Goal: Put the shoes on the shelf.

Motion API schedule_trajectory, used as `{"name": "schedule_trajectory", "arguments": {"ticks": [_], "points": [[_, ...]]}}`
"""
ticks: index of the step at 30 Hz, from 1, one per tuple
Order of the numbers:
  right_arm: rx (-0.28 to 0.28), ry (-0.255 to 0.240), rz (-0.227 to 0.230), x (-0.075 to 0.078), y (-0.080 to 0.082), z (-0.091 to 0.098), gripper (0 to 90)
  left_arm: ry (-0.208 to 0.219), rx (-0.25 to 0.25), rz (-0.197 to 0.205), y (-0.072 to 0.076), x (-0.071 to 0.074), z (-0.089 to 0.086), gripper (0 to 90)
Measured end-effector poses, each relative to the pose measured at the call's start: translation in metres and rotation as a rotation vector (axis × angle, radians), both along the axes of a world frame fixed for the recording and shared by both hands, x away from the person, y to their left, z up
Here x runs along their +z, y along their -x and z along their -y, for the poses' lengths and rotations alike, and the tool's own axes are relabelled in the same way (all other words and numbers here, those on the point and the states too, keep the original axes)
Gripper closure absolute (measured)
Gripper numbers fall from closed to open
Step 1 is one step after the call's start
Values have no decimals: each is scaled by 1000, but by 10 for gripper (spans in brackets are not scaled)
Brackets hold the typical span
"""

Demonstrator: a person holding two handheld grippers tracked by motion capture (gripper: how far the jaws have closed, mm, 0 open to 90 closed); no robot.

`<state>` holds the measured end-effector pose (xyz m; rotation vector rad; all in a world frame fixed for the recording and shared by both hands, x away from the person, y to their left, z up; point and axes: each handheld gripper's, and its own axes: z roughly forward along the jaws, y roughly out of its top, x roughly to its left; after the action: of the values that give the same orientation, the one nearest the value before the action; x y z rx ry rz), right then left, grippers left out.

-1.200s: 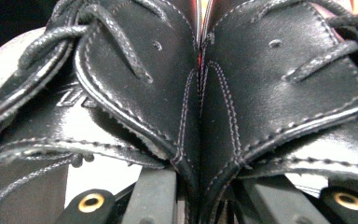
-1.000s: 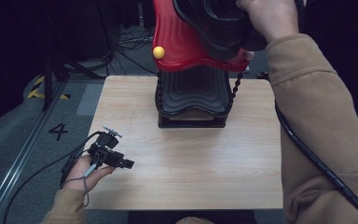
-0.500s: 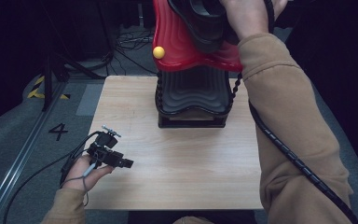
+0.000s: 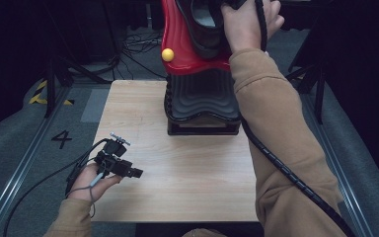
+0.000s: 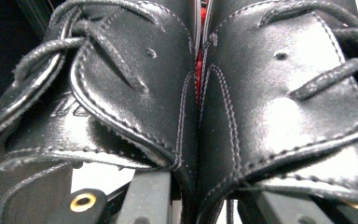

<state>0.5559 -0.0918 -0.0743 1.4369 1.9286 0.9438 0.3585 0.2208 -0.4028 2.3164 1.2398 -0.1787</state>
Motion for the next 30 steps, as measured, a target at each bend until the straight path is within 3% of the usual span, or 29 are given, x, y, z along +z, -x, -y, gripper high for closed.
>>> {"name": "schedule_trajectory", "arguments": {"ticks": [5,8,10,12,16,17,21,30], "points": [[-14,26,21,-7,1,-6,789,2,-4,-3,0,0,1,394],[-23,-17,-6,-13,-2,-1,745,-1,-7,-4,0,-1,1,394],[-21,-71,-43,-18,-5,4,720,4,-4,-6,0,-1,1,393],[-7,-93,-36,-19,-5,7,699,8,0,-1,0,0,0,394],[8,-92,-73,-16,-3,8,612,4,-2,-4,-1,0,2,393],[15,-101,-100,-15,-3,11,554,-4,-11,-2,-1,0,4,394],[26,-103,-124,-12,2,15,489,-7,-14,-2,-1,1,6,393],[72,-75,-102,6,29,25,464,-16,-31,7,0,4,14,393]]}}
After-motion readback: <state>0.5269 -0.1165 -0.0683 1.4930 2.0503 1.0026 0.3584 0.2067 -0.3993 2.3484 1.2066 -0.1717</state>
